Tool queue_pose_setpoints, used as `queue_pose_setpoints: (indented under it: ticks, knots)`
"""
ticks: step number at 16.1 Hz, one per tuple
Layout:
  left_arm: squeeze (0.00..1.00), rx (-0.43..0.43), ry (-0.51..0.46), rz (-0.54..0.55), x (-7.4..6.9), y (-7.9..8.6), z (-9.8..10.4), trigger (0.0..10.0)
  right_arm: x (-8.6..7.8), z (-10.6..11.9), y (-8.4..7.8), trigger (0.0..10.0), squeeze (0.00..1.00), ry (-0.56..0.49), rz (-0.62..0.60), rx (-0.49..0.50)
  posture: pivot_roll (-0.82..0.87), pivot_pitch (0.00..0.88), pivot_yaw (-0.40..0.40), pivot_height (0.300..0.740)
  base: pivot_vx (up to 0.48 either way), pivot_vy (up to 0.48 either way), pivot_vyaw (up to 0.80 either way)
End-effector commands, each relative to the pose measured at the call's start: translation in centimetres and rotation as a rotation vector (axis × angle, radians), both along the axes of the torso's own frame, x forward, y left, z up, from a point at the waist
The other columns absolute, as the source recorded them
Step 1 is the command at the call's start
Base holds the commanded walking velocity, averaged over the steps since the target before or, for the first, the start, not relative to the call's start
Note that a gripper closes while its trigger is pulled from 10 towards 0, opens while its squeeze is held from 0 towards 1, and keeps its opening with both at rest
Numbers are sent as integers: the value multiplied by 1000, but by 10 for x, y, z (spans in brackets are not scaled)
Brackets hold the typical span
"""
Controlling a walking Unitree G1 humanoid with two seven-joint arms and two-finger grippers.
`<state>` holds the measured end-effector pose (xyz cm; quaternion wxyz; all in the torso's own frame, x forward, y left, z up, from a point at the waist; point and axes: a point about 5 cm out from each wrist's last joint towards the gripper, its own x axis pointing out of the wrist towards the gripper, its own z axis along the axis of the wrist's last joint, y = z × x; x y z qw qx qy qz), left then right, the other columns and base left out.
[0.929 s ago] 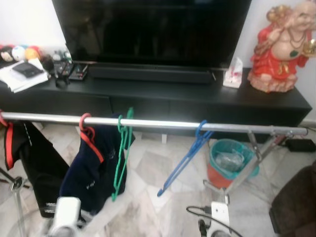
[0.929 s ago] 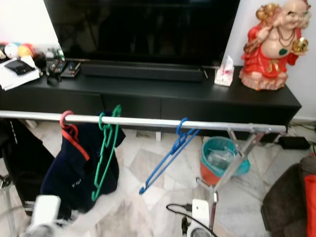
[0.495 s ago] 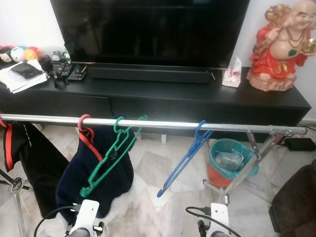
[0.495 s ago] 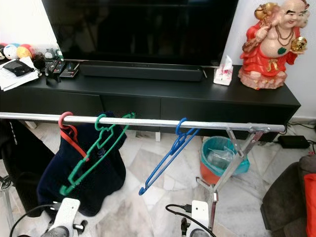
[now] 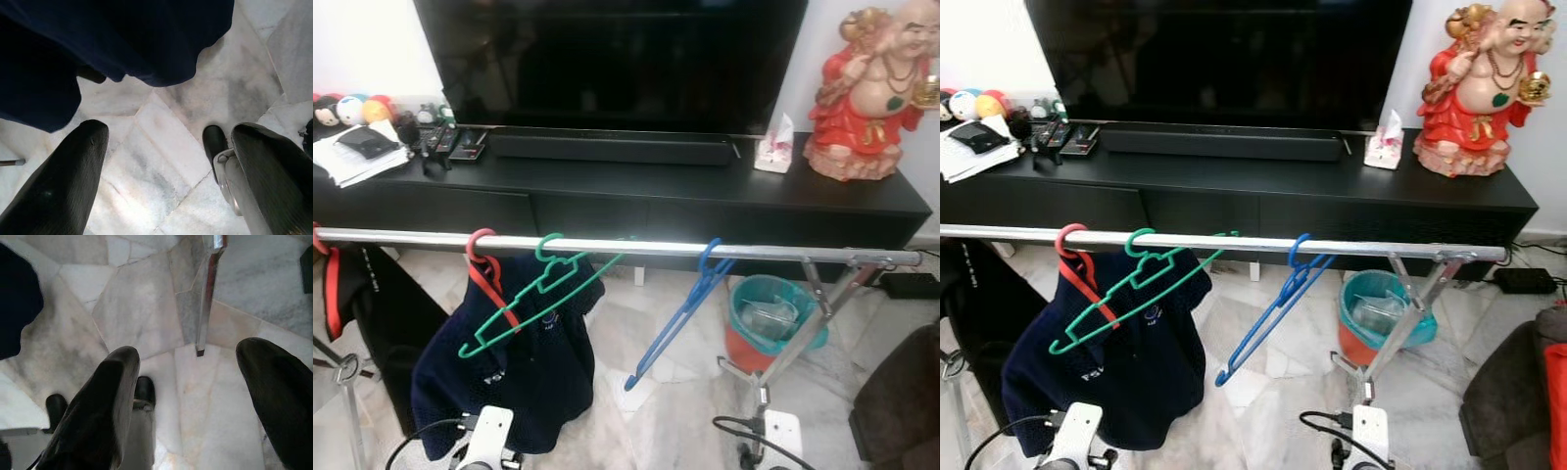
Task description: Hang hanger
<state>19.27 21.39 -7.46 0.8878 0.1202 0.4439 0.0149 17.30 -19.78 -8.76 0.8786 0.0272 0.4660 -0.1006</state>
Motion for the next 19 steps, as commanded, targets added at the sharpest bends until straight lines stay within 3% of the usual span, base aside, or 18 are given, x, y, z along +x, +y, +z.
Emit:
queue_pose_setpoints:
  ticks: [1, 4, 19]
  knots:
    - [0, -1, 29, 24, -8, 2, -4, 10000, -2, -1, -1, 10000, 0, 2, -3, 7, 16, 0, -1, 740, 0, 0, 0]
    - [0, 5, 53, 22, -14, 3, -7, 10000, -2, -1, -1, 10000, 0, 4, 5, 6, 6, 0, 4, 740, 0, 0, 0]
    - [0, -13, 56, 37, -13, 1, -7, 10000, -2, -1, -1, 10000, 0, 4, -13, 14, 16, 0, 2, 740, -17, 0, 0]
